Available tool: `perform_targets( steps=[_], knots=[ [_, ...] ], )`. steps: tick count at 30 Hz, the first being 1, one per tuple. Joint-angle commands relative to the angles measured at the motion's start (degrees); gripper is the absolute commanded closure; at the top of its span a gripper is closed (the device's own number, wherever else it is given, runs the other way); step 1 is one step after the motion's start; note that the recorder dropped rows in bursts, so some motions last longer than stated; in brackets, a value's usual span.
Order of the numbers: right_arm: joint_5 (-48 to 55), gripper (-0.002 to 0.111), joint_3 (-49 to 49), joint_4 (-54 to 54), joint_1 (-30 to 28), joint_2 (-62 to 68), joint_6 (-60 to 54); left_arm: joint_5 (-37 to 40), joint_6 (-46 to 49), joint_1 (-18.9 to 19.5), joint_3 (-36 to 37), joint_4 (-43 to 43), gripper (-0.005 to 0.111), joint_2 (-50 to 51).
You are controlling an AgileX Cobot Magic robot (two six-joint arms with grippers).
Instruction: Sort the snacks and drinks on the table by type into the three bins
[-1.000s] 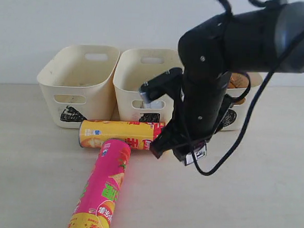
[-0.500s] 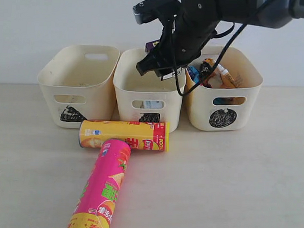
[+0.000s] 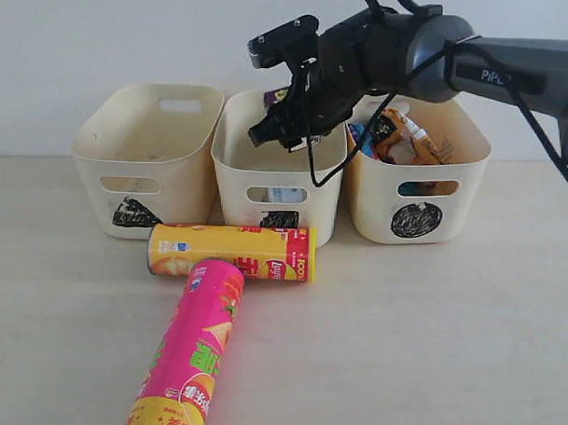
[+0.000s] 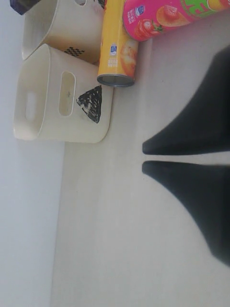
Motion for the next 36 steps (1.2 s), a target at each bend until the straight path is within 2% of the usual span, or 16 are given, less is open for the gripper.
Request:
perform_targets(
  steps=[1, 4, 7, 11, 14, 15, 25, 31, 36],
  knots=[
    [-3.2, 0.03, -1.1, -0.9, -0.5, -0.4, -0.8, -0.7, -0.2, 0.1, -0.2, -0.3, 0.103, -0.2],
    [-1.9, 0.034, -1.1, -1.1, -0.5, -0.8, -0.8, -0.7, -0.2, 0.1, -0.2, -0.3, 0.103, -0.2],
    [1.4, 0.045, -1.1, -1.2, -0.5, -1.5, -0.8, -0.7, -0.2, 0.1, -0.2, -0.3, 0.103, -0.2],
    [7.7, 0.076, -1.1, -1.2, -0.5, -3.3, -0.8, -0.7, -0.2, 0.1, -0.2, -0.3, 0.103, -0.2],
    [13.5, 0.105, -1.1, -1.4, -0.5, -5.1, -1.7, -0.7, -0.2, 0.1, -0.2, -0.3, 0.103, -0.2],
    [15.3, 0.108, -1.1, -1.4, -0.5, -5.7, -1.8, -0.7, -0.2, 0.1, -0.2, -0.3, 0.103, -0.2],
    [25.7, 0.108, 0.3, -0.7, -0.5, -11.5, -1.8, -0.7, -0.2, 0.1, -0.2, -0.3, 0.103, -0.2],
    [21.9, 0.108, 12.1, -0.3, -2.3, -19.4, -0.5, -0.7, -0.2, 0.1, -0.2, -0.3, 0.103, -0.2],
    [19.6, 0.108, 20.7, -0.1, -7.2, -26.8, -0.1, -0.7, -0.2, 0.1, -0.2, -0.3, 0.103, -0.2]
  ],
)
